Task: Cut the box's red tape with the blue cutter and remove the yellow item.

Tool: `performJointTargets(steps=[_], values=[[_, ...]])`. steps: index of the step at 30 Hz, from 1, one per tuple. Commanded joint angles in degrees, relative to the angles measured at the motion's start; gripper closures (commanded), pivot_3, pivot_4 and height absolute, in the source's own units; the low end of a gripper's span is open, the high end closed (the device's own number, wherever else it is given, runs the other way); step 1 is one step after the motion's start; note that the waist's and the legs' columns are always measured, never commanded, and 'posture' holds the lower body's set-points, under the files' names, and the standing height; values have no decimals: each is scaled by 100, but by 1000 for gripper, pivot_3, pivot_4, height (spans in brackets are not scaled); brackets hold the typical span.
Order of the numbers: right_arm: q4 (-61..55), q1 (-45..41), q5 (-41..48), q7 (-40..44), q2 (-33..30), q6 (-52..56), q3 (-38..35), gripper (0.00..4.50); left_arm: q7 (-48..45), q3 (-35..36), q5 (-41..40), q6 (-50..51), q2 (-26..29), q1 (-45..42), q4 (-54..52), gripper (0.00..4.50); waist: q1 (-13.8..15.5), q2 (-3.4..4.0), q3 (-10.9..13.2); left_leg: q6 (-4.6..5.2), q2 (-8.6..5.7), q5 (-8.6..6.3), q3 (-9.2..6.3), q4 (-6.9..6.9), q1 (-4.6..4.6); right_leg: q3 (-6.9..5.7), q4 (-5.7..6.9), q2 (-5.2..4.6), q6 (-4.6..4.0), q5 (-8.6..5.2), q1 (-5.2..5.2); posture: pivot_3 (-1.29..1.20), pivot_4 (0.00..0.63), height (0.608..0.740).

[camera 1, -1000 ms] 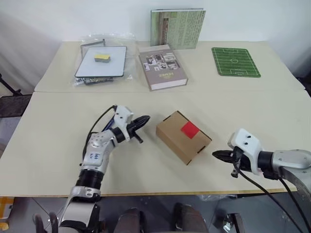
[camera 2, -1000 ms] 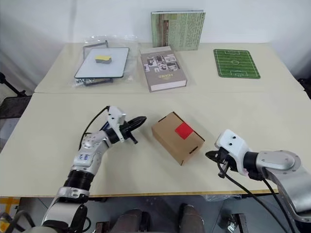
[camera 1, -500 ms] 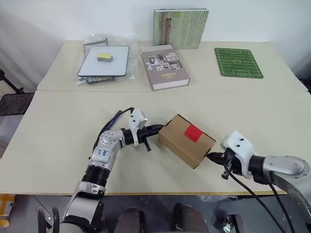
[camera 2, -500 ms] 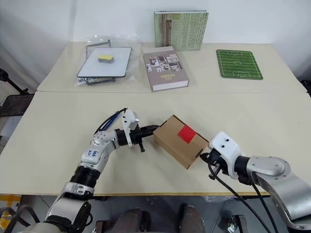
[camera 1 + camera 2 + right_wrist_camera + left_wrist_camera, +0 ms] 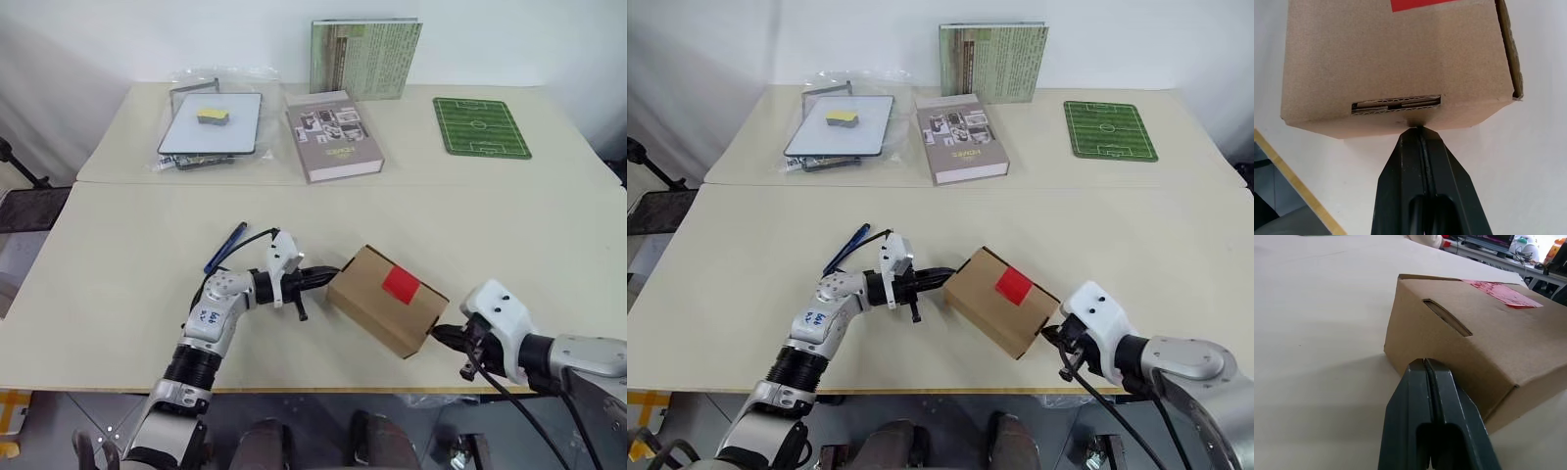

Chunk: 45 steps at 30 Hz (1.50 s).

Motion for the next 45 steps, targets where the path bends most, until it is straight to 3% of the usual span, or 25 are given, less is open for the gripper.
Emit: performJointTargets(steps=[1,8,12,13,16,21,26,27,34,39,45], values=[[-85,221,-71,6,-35,-397,-316,4500,79,6,-22,27,24,58,-154,4467,0,0,0,0,0,0,1,0,0,1,0,0,0,0,0,0,150,740],[782,653,-459,353,-301,-1368,-1029,4500,511,554,-215,388,442,336,-825,4467,-28,0,0,0,1,0,7,0,7,10,6,4,0,0,0,0,150,740],[1270,411,-442,578,-462,-1720,-1375,4500,767,806,-330,675,614,512,-1291,4467,-25,0,0,0,6,0,16,0,16,25,11,4,0,0,1,0,150,740],[1447,85,-300,631,-502,-1770,-1421,4330,1005,950,-273,790,687,546,-1429,4293,-26,-2,1,0,8,0,18,0,17,30,12,4,0,1,0,0,150,740],[1879,-876,58,698,-580,-1690,-1306,3621,1356,1171,-276,1276,921,642,-1868,3599,-65,-6,4,0,12,0,30,0,25,44,14,5,-4,5,-1,0,150,740],[2629,-2265,138,932,-490,-1931,-431,1815,1750,1650,-570,1629,1095,845,-2828,1997,-52,-8,5,-1,25,0,32,0,27,51,16,7,-5,6,-3,0,150,740],[3274,-2928,-140,1296,-442,-2385,436,107,1925,2177,-809,2011,1492,1008,-3141,456,-21,-8,5,0,17,0,21,0,19,58,14,6,-4,7,-4,0,150,740],[3385,-3064,-168,1322,-395,-2455,566,0,1945,2311,-874,2106,1569,1076,-3136,165,-28,-8,5,0,15,0,22,0,17,58,12,6,-3,7,-4,0,150,740],[3764,-3648,-336,1507,-114,-2808,1127,0,1957,2566,-760,2675,2382,1436,-2505,36,-50,-8,5,-3,13,1,26,0,18,58,13,16,-4,7,-8,0,150,740],[3815,-3812,-420,1737,-95,-2941,1359,0,1477,2014,-518,2368,2739,1118,-1420,36,-20,-8,5,-6,13,1,27,0,13,59,11,13,-4,6,-11,0,150,740],[3692,-3799,-438,1707,-8,-2928,1350,0,1135,1406,-116,1903,2732,519,-463,36,-36,-8,5,-10,5,0,28,0,8,55,15,16,-3,7,-16,0,150,740]])
